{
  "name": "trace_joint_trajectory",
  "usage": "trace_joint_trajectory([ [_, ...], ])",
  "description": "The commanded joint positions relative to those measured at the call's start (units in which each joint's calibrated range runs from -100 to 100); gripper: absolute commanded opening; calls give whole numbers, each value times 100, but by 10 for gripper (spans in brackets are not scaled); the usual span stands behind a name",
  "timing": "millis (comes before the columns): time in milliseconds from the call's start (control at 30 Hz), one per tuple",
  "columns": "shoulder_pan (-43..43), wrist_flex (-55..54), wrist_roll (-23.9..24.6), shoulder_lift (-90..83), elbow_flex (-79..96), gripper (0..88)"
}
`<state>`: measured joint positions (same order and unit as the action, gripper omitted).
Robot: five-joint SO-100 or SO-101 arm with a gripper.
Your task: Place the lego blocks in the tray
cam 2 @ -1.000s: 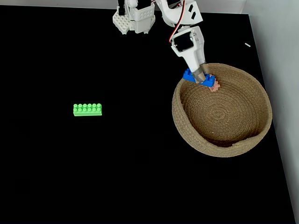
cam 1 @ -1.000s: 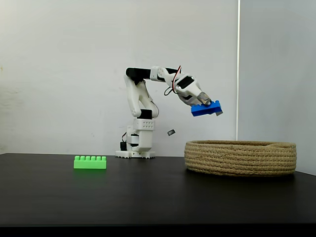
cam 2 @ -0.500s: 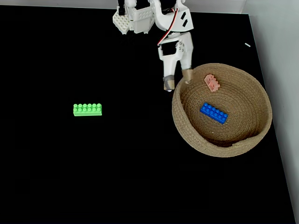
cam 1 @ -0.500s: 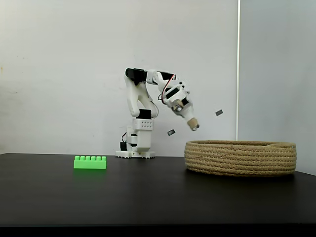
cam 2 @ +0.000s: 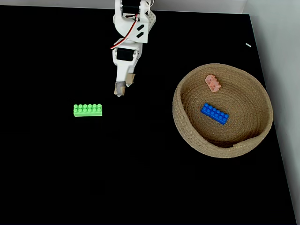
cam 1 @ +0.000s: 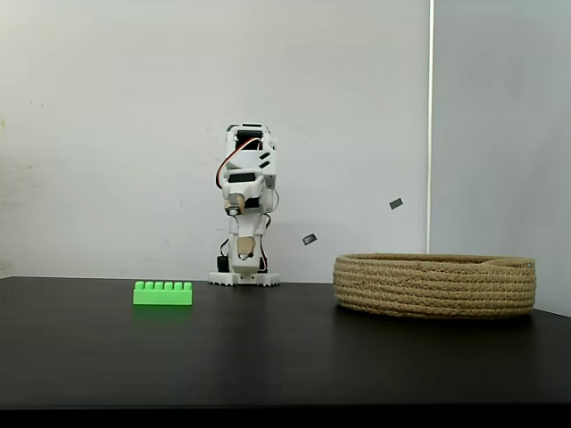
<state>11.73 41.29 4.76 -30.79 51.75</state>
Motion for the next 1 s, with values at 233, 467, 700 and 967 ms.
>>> trace_joint_trajectory([
  [233, 1424, 15, -654, 1970, -1850, 420],
  [467, 1779, 15, -889, 3019, -2443, 421],
  [700, 1449, 515, -698, 3784, -3082, 409],
  [967, 1053, 615, -464, 3879, -3118, 301],
])
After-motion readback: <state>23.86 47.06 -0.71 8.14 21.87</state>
